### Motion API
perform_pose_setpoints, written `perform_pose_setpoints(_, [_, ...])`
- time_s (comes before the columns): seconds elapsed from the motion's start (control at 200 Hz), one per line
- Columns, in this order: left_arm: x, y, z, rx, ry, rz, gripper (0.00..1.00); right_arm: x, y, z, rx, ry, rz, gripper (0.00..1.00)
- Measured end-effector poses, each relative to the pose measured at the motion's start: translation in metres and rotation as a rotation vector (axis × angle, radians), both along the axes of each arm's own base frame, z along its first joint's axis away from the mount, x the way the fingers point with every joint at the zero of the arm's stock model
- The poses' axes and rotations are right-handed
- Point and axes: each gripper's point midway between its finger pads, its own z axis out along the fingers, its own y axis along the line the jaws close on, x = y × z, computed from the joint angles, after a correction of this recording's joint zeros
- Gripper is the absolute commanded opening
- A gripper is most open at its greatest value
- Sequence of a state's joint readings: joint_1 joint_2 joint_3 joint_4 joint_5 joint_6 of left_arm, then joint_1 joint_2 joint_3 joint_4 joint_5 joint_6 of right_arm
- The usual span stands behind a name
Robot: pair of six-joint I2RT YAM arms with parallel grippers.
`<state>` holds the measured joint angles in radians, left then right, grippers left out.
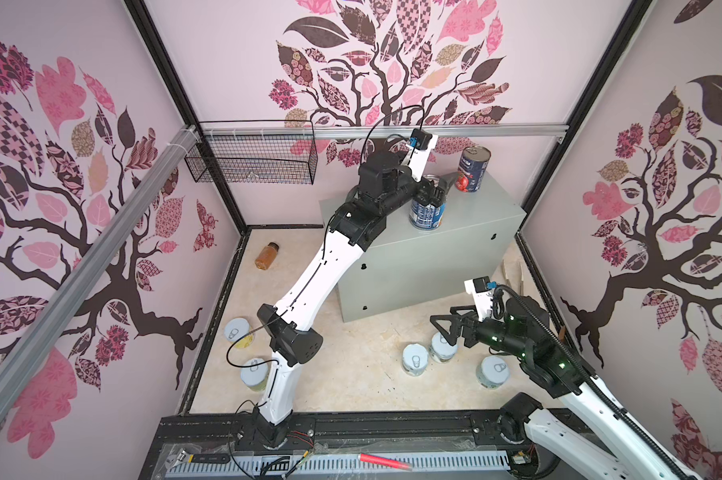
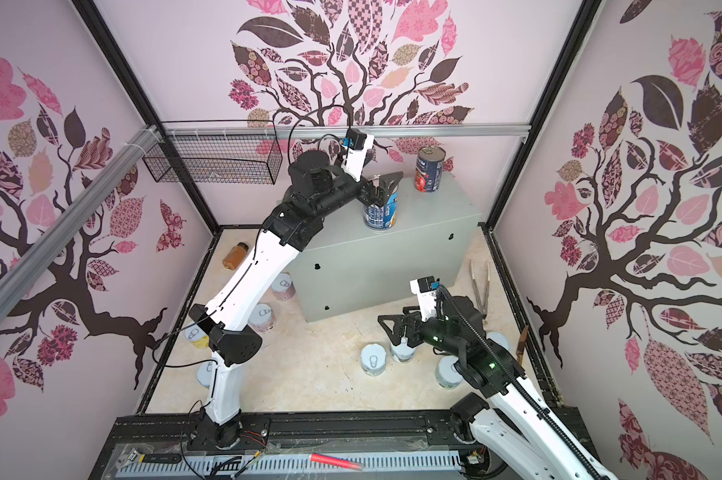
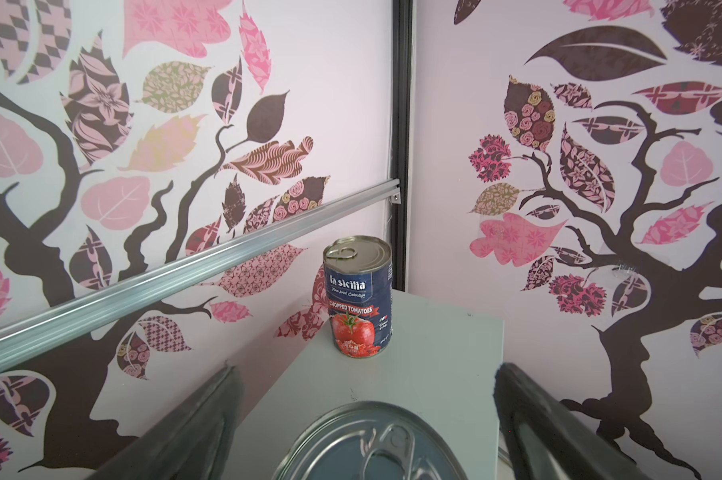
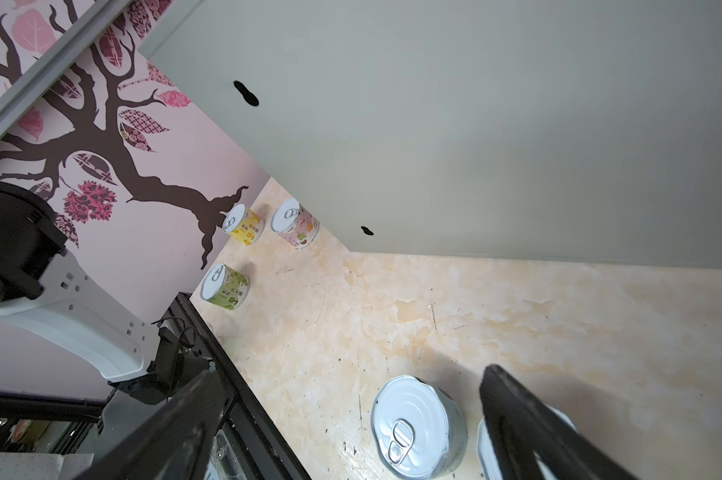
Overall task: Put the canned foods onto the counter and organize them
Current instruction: 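Open and withdraw the left gripper while the right gripper rises toward the cabinet, then grasp the blue soup can with the right gripper while the left arm lowers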
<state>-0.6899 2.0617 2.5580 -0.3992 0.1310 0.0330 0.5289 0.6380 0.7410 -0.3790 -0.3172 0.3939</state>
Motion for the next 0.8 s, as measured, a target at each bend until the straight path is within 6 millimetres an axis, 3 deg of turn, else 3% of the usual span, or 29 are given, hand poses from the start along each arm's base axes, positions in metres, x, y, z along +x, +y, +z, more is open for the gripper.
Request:
perform_pose_setpoints(0.125, [-0.02, 0.022, 0.025, -0.028, -0.02, 0.025, 0.98, 0.0, -0.007, 0.023, -0.007, -0.049, -0.029, 1.0])
perform_pose_setpoints(0.235, [-0.047, 0.055, 0.049, -0.06, -0.026, 0.068, 0.98, 0.001, -0.014, 0.039, -0.02, -0.082, -0.059, 1.0])
perform_pose_setpoints(0.415, [-0.093, 0.114, 0.057, -0.115, 0.017, 0.159, 0.98, 0.005, -0.023, 0.059, -0.051, -0.116, -0.11, 1.0])
perform_pose_setpoints(0.55, [-0.114, 0.149, 0.047, -0.132, 0.072, 0.231, 0.98, 0.011, -0.027, 0.076, -0.074, -0.134, -0.135, 1.0])
perform_pose_setpoints(0.8, [-0.137, 0.187, -0.013, -0.076, 0.26, 0.328, 0.98, 0.028, -0.02, 0.129, -0.077, -0.182, -0.149, 1.0])
